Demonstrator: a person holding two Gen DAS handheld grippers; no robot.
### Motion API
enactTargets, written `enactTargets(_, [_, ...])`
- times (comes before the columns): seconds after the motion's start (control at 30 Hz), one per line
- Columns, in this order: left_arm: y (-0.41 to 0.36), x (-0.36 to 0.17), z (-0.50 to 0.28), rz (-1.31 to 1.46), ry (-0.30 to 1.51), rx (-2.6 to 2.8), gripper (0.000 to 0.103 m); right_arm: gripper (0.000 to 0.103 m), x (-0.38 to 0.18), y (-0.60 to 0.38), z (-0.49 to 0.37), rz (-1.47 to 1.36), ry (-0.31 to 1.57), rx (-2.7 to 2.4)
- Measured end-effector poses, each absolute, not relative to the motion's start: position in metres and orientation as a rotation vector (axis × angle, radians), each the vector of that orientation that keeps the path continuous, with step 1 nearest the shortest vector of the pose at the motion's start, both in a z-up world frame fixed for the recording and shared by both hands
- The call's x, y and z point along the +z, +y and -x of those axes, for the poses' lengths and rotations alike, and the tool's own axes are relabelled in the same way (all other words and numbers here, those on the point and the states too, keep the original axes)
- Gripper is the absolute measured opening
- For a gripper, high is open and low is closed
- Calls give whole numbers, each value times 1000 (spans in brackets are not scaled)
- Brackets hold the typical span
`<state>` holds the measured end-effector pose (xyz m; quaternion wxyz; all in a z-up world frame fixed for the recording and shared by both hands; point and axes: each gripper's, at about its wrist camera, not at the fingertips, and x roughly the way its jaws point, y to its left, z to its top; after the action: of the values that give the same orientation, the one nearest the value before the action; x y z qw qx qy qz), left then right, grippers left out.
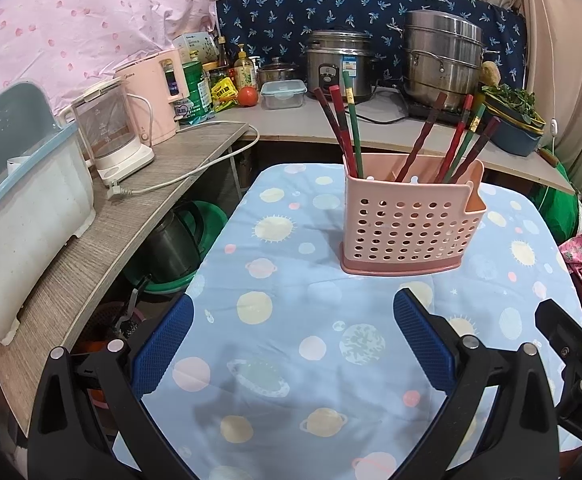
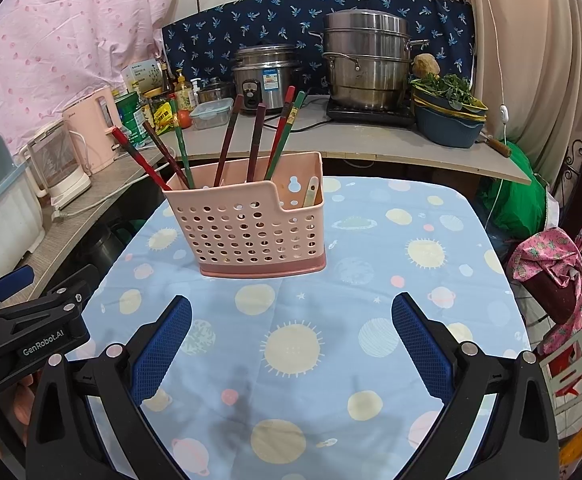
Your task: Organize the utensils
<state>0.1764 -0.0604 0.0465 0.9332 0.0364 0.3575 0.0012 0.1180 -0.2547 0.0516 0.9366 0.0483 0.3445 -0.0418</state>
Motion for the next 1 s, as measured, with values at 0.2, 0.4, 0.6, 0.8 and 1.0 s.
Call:
enactTargets(0.2, [-60, 46, -176, -77, 731, 3, 96, 97, 52, -255, -118, -98, 704, -85])
enactTargets(0.4, [-60, 46, -177, -79, 733, 0, 96, 97, 52, -255, -118, -97, 704, -86])
enactTargets(0.6, [-60, 46, -177, -78, 732, -1, 96, 97, 52, -255, -118, -98, 704, -85])
enactTargets(0.8, [-60, 46, -177, -78, 733, -1, 96, 97, 51, -254, -118, -97, 706, -84])
enactTargets(1.0, [-59, 46, -178, -78, 736, -1, 96, 97, 51, -254, -118, -97, 706, -84])
